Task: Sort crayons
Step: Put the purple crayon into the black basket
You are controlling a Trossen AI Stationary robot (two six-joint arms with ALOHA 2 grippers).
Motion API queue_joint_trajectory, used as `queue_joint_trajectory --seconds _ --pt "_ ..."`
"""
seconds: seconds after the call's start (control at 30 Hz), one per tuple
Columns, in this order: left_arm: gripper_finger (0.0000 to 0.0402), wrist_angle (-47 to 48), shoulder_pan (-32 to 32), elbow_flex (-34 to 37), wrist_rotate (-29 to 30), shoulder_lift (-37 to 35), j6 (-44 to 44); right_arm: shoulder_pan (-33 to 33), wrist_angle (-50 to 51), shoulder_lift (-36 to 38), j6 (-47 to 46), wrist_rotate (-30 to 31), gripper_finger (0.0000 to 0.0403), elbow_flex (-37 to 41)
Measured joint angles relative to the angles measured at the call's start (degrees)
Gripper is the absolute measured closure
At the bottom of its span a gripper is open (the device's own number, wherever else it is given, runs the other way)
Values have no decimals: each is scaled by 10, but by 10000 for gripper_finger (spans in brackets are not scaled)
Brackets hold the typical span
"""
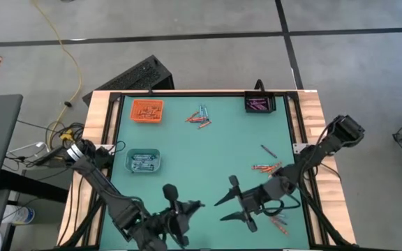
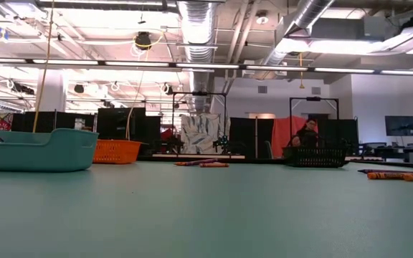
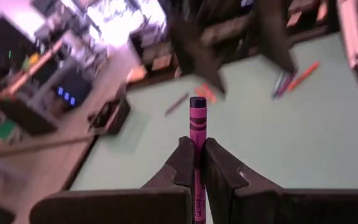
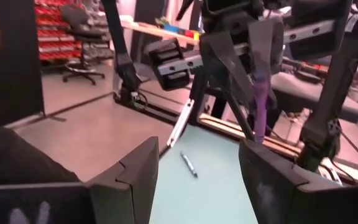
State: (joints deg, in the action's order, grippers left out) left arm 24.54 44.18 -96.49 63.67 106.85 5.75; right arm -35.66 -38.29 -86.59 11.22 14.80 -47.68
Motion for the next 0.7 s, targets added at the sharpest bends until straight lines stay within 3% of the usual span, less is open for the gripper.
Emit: queue_joint_trajectory --seconds 0.27,0.7 --pt "401 -144 -26 0 -63 0 -158 14 -40 0 26 -32 185 0" --pt "401 -237 -74 0 -194 1 -227 25 -60 0 39 -44 185 0"
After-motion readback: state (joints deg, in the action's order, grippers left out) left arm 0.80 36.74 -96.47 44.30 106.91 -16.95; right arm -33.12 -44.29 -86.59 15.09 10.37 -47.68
